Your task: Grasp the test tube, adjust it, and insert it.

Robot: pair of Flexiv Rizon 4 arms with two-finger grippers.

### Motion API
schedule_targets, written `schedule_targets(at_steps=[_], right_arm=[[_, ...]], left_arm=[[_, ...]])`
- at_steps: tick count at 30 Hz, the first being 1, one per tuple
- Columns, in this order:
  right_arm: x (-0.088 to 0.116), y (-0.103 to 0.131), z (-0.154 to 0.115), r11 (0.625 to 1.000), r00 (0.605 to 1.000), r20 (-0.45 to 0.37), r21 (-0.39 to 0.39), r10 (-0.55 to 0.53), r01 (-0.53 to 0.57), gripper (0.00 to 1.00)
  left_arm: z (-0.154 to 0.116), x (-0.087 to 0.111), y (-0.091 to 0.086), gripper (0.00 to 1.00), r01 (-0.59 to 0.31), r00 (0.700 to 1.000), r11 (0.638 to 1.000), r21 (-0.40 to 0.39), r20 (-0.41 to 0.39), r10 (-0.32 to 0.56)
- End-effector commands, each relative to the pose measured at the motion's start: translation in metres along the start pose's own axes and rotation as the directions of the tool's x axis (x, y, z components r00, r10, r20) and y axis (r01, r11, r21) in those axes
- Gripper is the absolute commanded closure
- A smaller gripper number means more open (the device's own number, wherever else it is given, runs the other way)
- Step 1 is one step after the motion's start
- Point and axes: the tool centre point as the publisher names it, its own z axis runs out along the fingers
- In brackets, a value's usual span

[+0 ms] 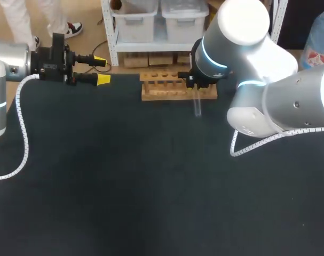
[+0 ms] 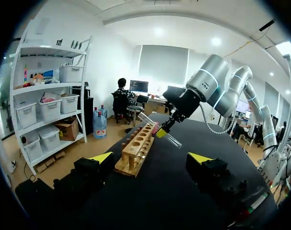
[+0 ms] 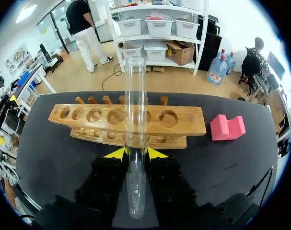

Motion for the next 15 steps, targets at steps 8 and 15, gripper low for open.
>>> schedule_targets(at_steps=[8,15], right_arm=[[-0.0022,0.0023,0.0058,1.000,1.000,-0.031,-0.004,-0.005,0.005,1.00],[-0.0016,0.0029,0.0064,1.000,0.999,-0.042,-0.003,-0.002,0.002,1.00]], left_arm=[[0.0000,0.0009,0.0005,0.00,-0.002,1.000,1.000,0.000,0.002,0.002],[0.0000,0.0009,0.0005,0.00,-0.002,1.000,1.000,0.000,0.002,0.002]])
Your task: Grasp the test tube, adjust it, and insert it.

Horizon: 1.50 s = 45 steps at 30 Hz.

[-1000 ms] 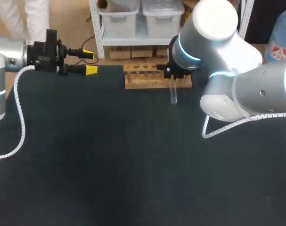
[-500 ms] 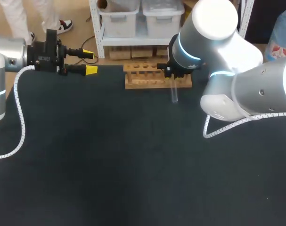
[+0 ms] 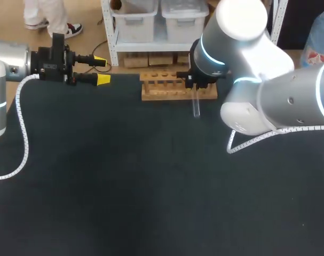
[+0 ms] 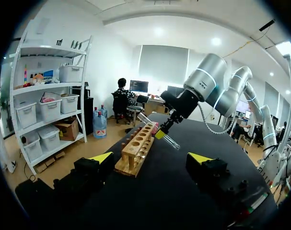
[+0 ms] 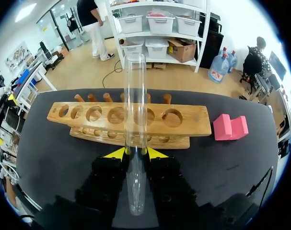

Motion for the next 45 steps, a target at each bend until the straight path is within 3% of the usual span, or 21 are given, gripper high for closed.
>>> schedule_targets(at_steps=[1,14,21,29,45], right_arm=[[-0.002,0.001,0.002,1.000,1.000,-0.008,0.003,0.002,-0.002,1.00],[0.005,0.001,-0.006,0.999,1.000,-0.009,0.022,0.028,-0.028,1.00],[0.000,0.005,-0.034,0.999,0.997,0.063,0.026,0.040,-0.042,1.00],[-0.016,0.006,-0.078,1.000,0.964,0.265,-0.005,0.029,-0.028,1.00],[-0.020,-0.001,-0.125,0.999,0.957,0.289,0.030,-0.024,0.016,1.00]], left_arm=[[0.000,0.001,0.001,0.00,-0.002,1.000,1.000,0.000,0.002,0.002],[0.000,0.001,0.001,0.00,-0.002,1.000,1.000,0.000,0.002,0.002],[0.000,0.001,0.001,0.00,-0.002,1.000,1.000,0.000,0.002,0.002],[0.000,0.001,0.001,0.00,-0.002,1.000,1.000,0.000,0.002,0.002],[0.000,0.001,0.001,0.00,-0.002,1.000,1.000,0.000,0.002,0.002]])
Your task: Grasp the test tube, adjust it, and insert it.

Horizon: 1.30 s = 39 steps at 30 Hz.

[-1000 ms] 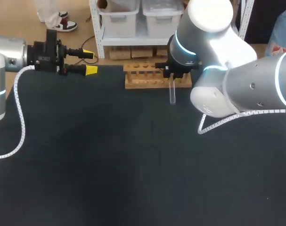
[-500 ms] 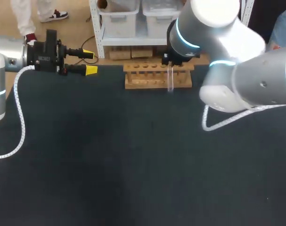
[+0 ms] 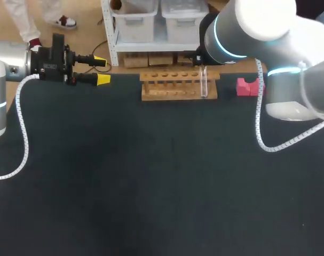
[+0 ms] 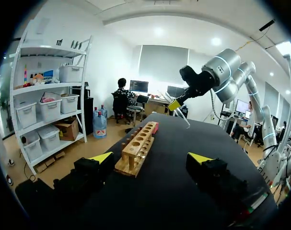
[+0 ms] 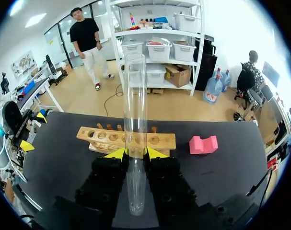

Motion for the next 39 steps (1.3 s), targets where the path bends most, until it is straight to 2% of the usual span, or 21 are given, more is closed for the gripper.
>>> schedule_targets(at_steps=[1,10,35,39], right_arm=[[0.006,-0.001,-0.023,1.000,0.998,0.069,0.013,0.000,-0.001,1.00],[0.008,-0.002,-0.036,1.000,0.997,0.074,0.009,0.015,-0.015,1.00],[0.008,-0.002,-0.036,1.000,0.997,0.074,0.009,0.015,-0.015,1.00],[0.000,-0.003,-0.032,0.997,0.978,0.208,0.074,-0.017,0.002,1.00]], left_arm=[[0.000,0.001,0.001,0.00,-0.002,1.000,1.000,0.000,0.002,0.002],[0.000,0.001,0.001,0.00,-0.002,1.000,1.000,0.000,0.002,0.002],[0.000,0.001,0.001,0.00,-0.002,1.000,1.000,0.000,0.002,0.002],[0.000,0.001,0.001,0.00,-0.002,1.000,1.000,0.000,0.002,0.002]])
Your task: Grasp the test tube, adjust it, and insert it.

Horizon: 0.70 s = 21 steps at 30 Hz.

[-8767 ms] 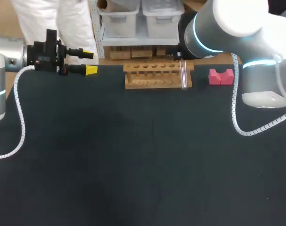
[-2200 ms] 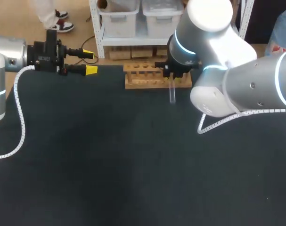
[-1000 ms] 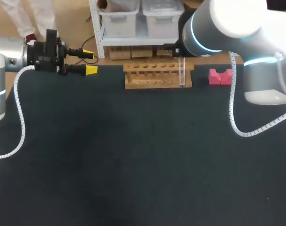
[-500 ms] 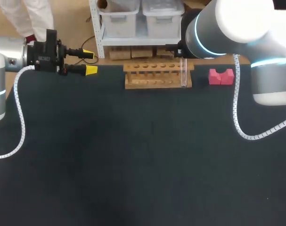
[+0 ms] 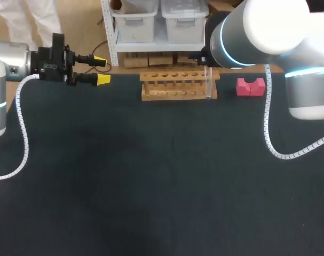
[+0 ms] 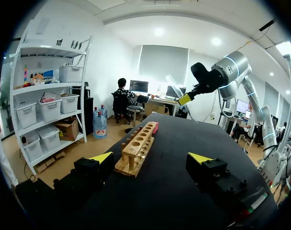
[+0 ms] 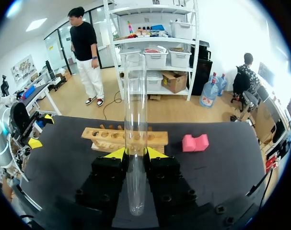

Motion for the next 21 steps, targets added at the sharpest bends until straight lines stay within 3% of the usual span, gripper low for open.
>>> schedule_targets(at_steps=[1,5,12,21], right_arm=[[-0.005,0.005,0.002,0.999,0.985,0.171,0.029,0.016,-0.021,1.00],[-0.021,0.007,0.003,0.997,0.944,0.327,0.052,0.030,-0.049,1.00],[-0.044,0.008,0.007,0.996,0.860,0.509,0.057,0.032,-0.071,1.00],[-0.063,0.004,0.018,0.997,0.784,0.621,0.044,0.023,-0.064,1.00]], left_arm=[[0.000,0.001,0.001,0.00,-0.002,1.000,1.000,0.000,0.002,0.002],[0.000,0.001,0.001,0.00,-0.002,1.000,1.000,0.000,0.002,0.002],[0.000,0.001,0.001,0.00,-0.002,1.000,1.000,0.000,0.002,0.002],[0.000,0.001,0.001,0.00,-0.002,1.000,1.000,0.000,0.002,0.002]])
